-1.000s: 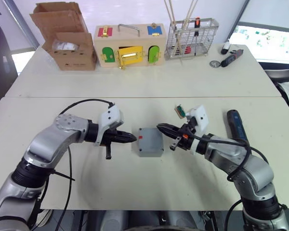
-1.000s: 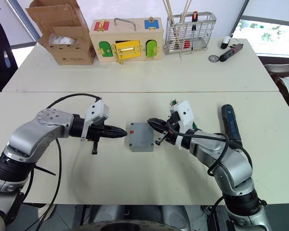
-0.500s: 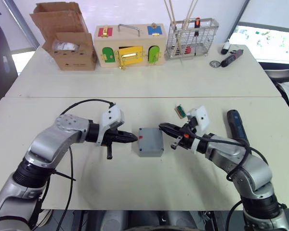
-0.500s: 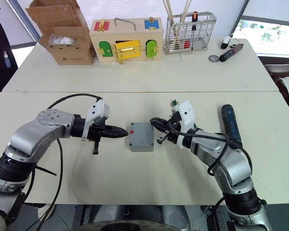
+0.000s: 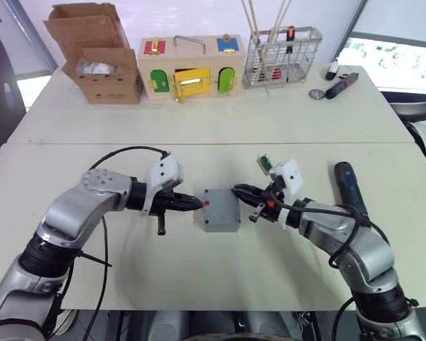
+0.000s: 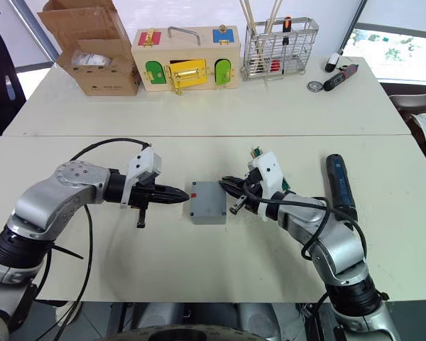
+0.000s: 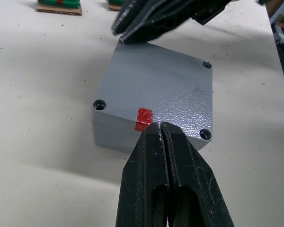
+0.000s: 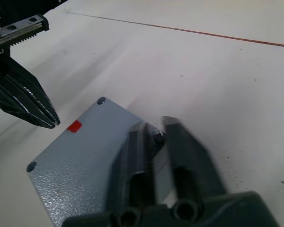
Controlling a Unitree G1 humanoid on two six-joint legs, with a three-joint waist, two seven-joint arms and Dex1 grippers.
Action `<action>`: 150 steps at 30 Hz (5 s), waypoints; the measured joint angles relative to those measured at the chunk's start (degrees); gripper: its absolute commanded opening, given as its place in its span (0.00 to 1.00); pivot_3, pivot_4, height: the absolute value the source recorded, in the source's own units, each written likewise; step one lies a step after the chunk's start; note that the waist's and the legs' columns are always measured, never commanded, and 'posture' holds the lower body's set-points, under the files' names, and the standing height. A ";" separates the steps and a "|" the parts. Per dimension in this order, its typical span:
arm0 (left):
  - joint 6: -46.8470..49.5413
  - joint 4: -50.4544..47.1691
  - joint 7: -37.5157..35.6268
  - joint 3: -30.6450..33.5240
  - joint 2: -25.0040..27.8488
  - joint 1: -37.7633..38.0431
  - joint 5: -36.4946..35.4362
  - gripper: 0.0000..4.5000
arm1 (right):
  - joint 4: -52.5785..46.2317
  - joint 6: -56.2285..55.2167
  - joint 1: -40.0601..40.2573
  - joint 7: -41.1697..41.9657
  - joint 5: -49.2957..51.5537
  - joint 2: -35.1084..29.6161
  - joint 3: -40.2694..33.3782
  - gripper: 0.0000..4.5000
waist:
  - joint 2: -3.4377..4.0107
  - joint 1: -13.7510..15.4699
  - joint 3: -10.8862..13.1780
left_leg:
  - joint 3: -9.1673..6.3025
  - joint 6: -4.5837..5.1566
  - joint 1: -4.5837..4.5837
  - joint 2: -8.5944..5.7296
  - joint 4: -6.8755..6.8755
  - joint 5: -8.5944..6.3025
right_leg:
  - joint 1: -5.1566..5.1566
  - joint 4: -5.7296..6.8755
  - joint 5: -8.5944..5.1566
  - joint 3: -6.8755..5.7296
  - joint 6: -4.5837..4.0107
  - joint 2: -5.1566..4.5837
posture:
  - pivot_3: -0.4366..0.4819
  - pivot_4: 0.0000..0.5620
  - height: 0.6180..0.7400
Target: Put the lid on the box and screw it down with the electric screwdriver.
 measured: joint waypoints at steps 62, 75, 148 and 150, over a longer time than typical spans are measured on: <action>0.68 -13.54 15.67 -1.36 -10.80 11.23 -6.26 0.00 | 45.92 36.01 -32.43 29.21 0.41 -43.53 26.50 0.42 | -0.65 0.77 -0.45 | 0.11 0.13 0.53 0.03 0.00 -0.08 | 0.62 -0.27 0.00 0.08 0.00 -0.07 | 0.48 0.27 1.00; 0.21 -10.61 14.72 -1.19 -11.34 8.27 -6.13 0.00 | 41.12 37.77 -23.74 28.37 -2.70 -43.29 17.50 0.42 | -1.12 2.08 -0.74 | 0.08 0.12 0.54 0.00 -0.04 -0.09 | 0.62 -0.29 0.00 0.05 0.00 -0.13 | 0.48 0.27 1.00; -9.48 11.95 -6.16 -4.95 -6.59 -6.44 7.55 0.00 | 5.54 -36.22 5.34 -5.42 -13.89 21.72 1.78 0.42 | 0.34 -1.60 -0.39 | 0.16 -0.64 -0.25 -0.01 -0.02 0.36 | -0.74 0.74 0.04 0.14 -0.06 0.05 | 0.48 0.27 1.00; -9.54 11.95 -6.17 -4.95 -6.61 -6.41 7.63 0.00 | 5.52 -36.20 5.23 -5.52 -13.86 21.78 2.18 0.42 | 0.33 -1.58 -0.39 | 0.15 -0.64 -0.24 -0.01 -0.02 0.36 | -0.71 0.74 0.04 0.14 -0.06 0.05 | 0.48 0.27 1.00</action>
